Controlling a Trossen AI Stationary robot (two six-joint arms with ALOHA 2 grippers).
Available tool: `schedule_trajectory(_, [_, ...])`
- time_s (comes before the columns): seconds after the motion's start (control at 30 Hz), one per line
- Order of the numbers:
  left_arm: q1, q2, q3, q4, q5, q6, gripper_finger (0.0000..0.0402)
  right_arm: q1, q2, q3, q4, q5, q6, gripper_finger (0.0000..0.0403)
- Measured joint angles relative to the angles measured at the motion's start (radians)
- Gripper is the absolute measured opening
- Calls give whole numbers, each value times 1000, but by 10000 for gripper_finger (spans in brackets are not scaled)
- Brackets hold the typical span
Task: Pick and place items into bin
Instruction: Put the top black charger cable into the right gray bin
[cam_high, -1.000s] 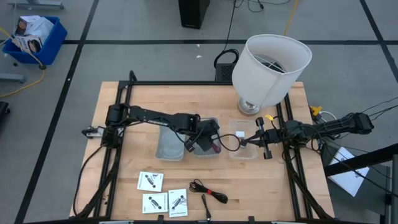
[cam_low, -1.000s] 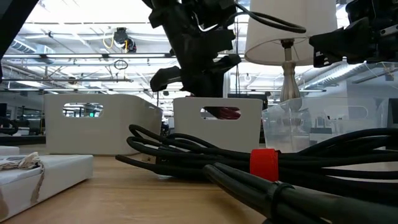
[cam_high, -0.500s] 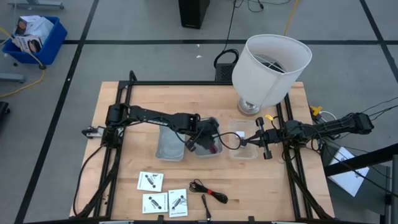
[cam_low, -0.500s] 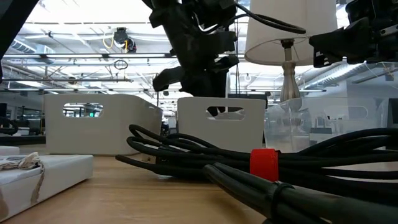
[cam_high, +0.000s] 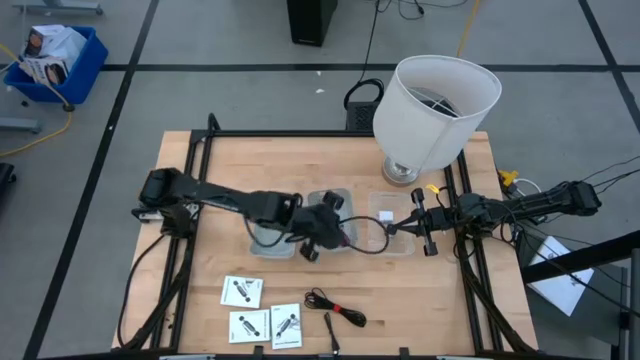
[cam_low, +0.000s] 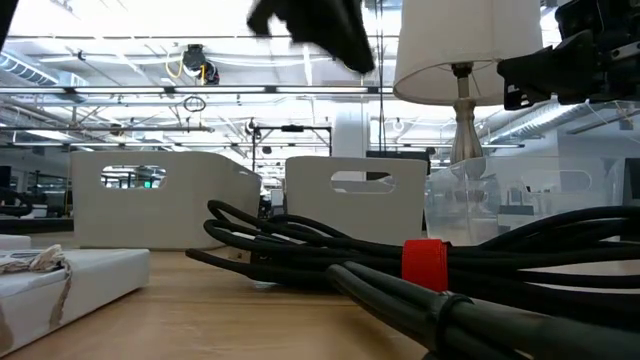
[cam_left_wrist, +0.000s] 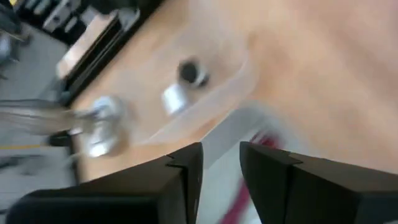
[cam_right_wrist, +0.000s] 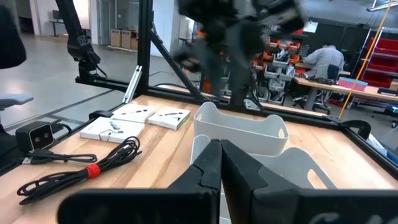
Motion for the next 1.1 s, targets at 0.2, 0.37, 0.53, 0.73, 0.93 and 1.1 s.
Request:
schedule_trajectory(0.2, [-125, 0, 0, 3, 140, -167, 60, 0, 2, 0, 4, -1, 3, 2])
schedule_trajectory(0.37, [-232, 58, 0, 121, 215, -257, 9, 0, 3, 0, 4, -2, 23, 2])
schedule_trajectory(0.53, [-296, 178, 0, 342, 200, -317, 4, 0, 3, 0, 22, -2, 23, 2])
schedule_trajectory(0.73, [-287, 283, -2, 445, 193, -480, 5, 0, 6, 0, 31, -3, 35, 2])
schedule_trajectory(0.93, [-254, 300, -2, 403, 296, -661, 22, 0, 7, -18, 40, -2, 31, 2])
schedule_trajectory(1.1, [-252, 299, -2, 398, 269, -676, 71, 0, 6, -20, 47, -2, 32, 2])
